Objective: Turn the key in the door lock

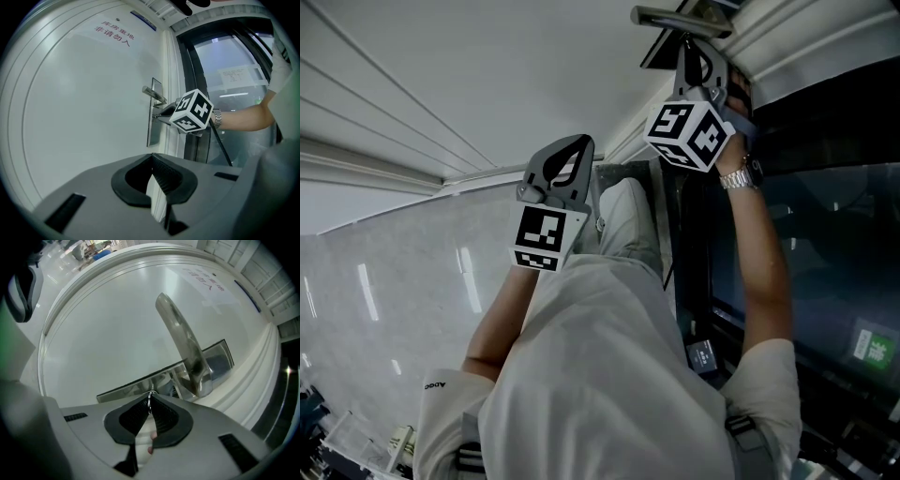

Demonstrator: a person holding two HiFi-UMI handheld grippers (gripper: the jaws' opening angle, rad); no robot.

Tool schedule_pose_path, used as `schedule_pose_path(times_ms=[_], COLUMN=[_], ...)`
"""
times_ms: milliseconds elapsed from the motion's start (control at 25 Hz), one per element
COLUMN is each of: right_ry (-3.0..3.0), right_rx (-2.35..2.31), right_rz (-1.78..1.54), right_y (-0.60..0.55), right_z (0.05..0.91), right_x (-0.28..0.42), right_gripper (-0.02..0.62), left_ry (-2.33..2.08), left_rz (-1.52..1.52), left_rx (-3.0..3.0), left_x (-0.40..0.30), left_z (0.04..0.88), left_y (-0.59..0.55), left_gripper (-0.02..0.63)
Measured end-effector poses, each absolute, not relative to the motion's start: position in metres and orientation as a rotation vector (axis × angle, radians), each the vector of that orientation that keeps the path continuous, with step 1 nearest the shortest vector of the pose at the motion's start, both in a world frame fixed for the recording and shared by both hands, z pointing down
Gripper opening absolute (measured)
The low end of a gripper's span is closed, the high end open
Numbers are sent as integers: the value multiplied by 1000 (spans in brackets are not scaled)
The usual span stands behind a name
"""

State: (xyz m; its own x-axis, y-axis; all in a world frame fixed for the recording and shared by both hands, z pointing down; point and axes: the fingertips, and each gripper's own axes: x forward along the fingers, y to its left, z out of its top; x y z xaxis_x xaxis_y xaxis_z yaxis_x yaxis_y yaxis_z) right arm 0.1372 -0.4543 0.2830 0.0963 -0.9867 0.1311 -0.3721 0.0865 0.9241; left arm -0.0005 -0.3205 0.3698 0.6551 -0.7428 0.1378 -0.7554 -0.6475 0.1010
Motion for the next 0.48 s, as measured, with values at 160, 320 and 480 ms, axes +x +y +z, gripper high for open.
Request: schedule_pose_path(times_ms=[160, 320, 480], right_ry=[-1491, -1570, -1591], right_rx=[1517, 1610, 1662], right_rz=[-778, -661, -624], right_y=[-454, -454, -455], right_z=[281, 278, 277], right_x=[139, 139, 140], right_gripper=[17, 15, 12], left_ry=[-1244, -1248, -1249], left_rz=[128, 132, 136], left_rx=[2718, 2712, 2711], left_x=[-1, -2, -1], left_z=[370, 371, 372], left_y=[-320, -319, -317], left_gripper=[9, 9, 9])
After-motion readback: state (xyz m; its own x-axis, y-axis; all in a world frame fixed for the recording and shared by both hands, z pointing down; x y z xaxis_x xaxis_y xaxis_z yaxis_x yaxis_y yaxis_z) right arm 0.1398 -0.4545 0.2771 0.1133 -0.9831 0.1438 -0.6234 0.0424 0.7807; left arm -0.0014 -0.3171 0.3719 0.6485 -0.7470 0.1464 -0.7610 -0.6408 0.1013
